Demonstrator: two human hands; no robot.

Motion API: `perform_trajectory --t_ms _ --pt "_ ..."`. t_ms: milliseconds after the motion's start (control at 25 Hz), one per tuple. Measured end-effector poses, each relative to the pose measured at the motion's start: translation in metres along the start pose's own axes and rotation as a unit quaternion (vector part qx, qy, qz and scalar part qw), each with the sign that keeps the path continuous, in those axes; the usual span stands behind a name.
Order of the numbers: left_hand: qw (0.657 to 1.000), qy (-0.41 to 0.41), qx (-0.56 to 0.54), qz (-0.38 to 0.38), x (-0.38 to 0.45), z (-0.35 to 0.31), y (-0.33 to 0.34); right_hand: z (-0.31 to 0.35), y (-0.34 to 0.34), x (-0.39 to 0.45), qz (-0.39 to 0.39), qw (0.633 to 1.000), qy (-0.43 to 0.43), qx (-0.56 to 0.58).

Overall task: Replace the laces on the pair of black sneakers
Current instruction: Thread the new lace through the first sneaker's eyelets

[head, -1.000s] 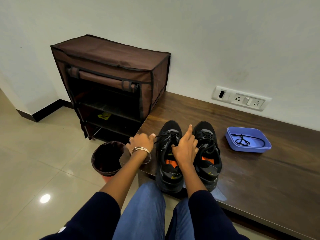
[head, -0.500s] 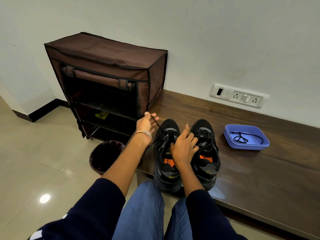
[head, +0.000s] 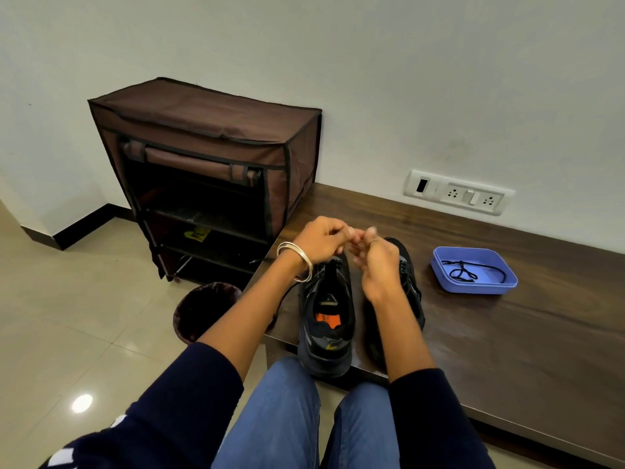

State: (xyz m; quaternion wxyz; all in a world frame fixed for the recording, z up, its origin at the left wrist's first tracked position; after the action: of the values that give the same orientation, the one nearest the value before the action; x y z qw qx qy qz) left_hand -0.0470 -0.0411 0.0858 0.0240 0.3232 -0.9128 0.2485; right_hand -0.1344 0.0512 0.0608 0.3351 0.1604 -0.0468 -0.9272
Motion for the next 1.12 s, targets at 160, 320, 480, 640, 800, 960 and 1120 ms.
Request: perform_trajectory --t_ms 160,320,480,640,800,960,1120 --pt "0.99 0.005 0.124 0.062 -0.012 0.019 0.003 0.016 0.002 -0.008 0.054 0.997 0.024 0.042" --pt "0.978 -0.035 0.188 0.086 -0.021 0.035 -0.015 0.026 -0.013 -0.01 0.08 0.988 0.02 0.13" --pt "0.92 -0.17 0.331 -0.119 -0.032 0.044 -0.049 0.034 -0.034 -0.004 0.027 0.998 -0.045 0.037" --pt "0.958 -0.035 0.277 -0.071 -0.028 0.032 -0.029 0.025 -0.022 -0.008 0.055 0.995 -0.08 -0.026" --pt "0.963 0.041 0.263 -0.044 -0.019 0.017 -0.001 0.016 0.001 -0.02 0.106 0.986 -0.107 -0.067" --pt "0.977 0.009 0.19 -0.101 -0.025 0.033 -0.018 0.021 -0.021 -0.013 0.051 0.995 -0.087 0.009" --pt "0.964 -0.019 0.239 -0.117 -0.032 0.039 -0.042 0.022 -0.04 -0.005 0.037 0.995 -0.048 0.079"
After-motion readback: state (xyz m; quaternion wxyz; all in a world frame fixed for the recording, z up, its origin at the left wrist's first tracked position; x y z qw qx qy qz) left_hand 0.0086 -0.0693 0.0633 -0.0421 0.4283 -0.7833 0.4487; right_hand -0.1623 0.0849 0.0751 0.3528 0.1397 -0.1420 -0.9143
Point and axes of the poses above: each hand's wrist, its own x-axis towards the middle knuckle, its own y-axis out of the palm, z = x × y, the point moved 4 cm from there along x, towards the middle knuckle, and after that the axes turned 5 degrees about y, right-handed, at the moved point
